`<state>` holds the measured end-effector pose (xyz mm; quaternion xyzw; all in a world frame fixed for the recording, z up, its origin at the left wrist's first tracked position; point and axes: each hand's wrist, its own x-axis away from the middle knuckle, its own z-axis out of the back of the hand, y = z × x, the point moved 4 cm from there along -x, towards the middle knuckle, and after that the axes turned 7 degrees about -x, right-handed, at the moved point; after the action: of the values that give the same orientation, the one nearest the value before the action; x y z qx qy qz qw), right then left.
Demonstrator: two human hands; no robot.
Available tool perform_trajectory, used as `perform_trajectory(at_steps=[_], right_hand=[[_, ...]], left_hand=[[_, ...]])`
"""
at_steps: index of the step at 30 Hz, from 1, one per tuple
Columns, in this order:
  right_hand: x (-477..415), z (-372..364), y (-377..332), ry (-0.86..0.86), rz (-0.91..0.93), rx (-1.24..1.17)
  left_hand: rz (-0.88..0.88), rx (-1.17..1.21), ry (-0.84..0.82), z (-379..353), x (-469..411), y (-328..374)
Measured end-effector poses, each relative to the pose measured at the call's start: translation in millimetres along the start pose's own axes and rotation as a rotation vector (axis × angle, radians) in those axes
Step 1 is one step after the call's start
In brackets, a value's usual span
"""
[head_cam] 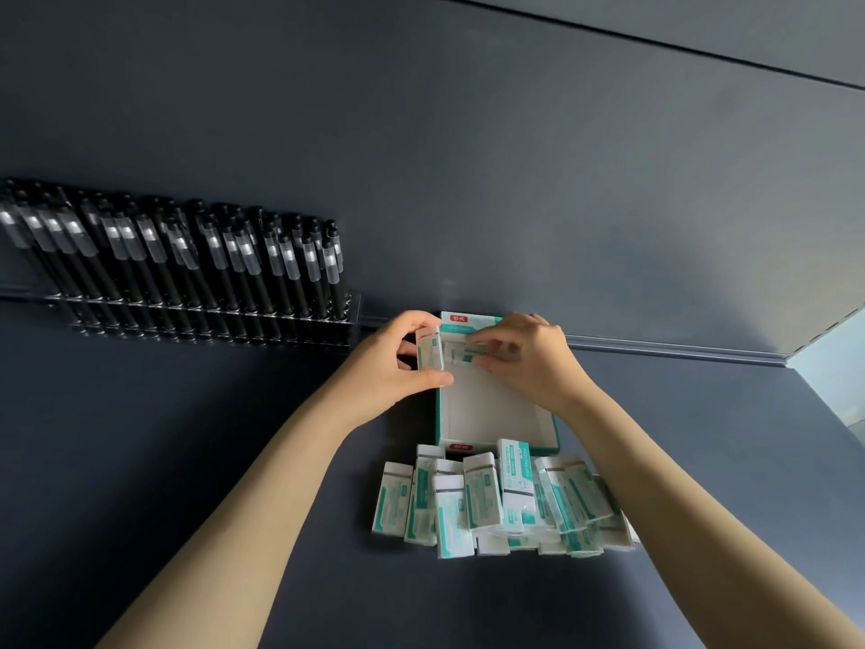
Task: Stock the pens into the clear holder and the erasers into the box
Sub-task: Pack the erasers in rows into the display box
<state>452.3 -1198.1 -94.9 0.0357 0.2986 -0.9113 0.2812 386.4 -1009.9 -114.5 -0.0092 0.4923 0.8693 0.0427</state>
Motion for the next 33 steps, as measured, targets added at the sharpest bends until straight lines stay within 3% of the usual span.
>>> perform_trajectory(at_steps=[3, 6, 12, 16, 19, 22, 25, 27, 33], right_hand=[[5, 12, -1, 0.027, -0.102, -0.214], [16, 23, -8, 0.069, -0.166, -0.418], [35, 37, -24, -0.028, -0.303, -0.875], [42, 33, -29, -0.142, -0.315, -1.028], [44, 31, -27, -0.126, -0.316, -1.09], [44, 39, -15, -0.009, -0.35, -1.008], [42, 50, 8, 0.109, -0.324, -0.556], [38, 53, 16, 0.112, -0.303, -0.316], [26, 47, 12, 0.106, -0.259, -0.15]], left_hand=[[-0.108, -0.064, 0.191, 7, 3, 13], [-0.191, -0.071, 0.26, 9, 10, 31], [-0.249, 0.002, 0.204, -6, 21, 50], [-0.303, 0.088, 0.161, -17, 19, 54], [-0.324, 0.022, 0.14, -23, 17, 52], [-0.317, -0.16, 0.181, -20, 14, 41], [-0.254, -0.41, 0.191, -17, 7, 20], [-0.15, -0.51, 0.106, -19, 3, 7], [-0.084, -0.582, 0.011, -23, -2, 0]])
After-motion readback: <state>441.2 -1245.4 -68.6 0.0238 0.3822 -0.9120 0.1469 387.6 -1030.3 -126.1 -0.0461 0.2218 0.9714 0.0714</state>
